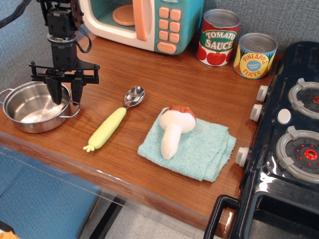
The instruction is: Move the pan to the front of the microwave
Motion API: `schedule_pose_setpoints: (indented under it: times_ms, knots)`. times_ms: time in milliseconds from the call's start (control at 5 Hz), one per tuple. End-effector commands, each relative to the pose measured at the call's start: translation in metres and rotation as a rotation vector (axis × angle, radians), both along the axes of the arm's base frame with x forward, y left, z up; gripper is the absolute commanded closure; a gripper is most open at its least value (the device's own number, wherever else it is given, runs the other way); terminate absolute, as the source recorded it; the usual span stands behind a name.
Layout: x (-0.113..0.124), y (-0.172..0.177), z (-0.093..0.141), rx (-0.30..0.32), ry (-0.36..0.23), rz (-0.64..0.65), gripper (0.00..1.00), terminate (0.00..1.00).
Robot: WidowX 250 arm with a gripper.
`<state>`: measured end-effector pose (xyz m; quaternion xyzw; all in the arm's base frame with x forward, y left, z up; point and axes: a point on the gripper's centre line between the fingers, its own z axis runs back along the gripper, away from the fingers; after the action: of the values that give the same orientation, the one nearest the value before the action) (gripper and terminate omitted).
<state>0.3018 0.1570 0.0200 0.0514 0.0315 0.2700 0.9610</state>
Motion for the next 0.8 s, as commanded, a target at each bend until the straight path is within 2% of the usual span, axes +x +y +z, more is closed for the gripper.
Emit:
schedule_pose_setpoints:
  times_ms: [0, 200, 400, 600]
  knots:
    - [-0.002, -0.006, 0.021, 0.025, -0.066, -0.031, 1.00, 0.00]
    - [0.001, -0.021, 0.031, 0.026, -0.079, -0.097, 1.00, 0.00]
    - [0.019, -0.036, 0.056, -0.021, -0.167, -0.198, 1.00, 0.00]
    - [0.046, -0.040, 0.063, -0.030, -0.208, -0.231, 1.00, 0.00]
